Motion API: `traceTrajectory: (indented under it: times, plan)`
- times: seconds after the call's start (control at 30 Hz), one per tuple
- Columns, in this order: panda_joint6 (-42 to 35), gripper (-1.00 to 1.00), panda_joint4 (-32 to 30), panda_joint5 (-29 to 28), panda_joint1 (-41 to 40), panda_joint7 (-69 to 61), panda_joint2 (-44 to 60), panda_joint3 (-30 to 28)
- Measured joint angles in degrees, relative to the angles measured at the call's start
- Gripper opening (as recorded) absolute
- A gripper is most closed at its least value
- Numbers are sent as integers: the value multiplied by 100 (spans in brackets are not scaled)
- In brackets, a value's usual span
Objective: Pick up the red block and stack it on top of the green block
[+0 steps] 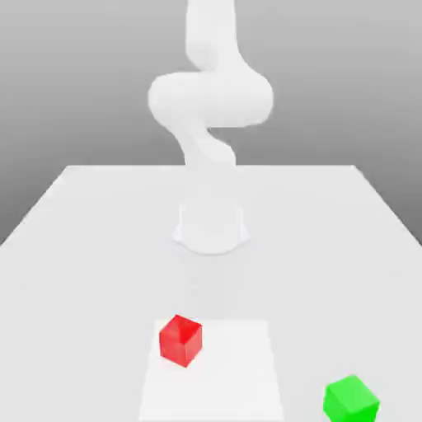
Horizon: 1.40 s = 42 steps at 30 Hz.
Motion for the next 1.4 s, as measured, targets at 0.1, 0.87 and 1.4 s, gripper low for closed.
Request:
traceTrajectory:
  times: [0.1,0.87,1.4]
  plan:
    - [195,0,-198,93,-270,721,317,199]
    - [1634,0,-1648,368,-2041,6266,2614,1679]
    - [2692,0,-2618,-156,-2765,10526,4347,2088]
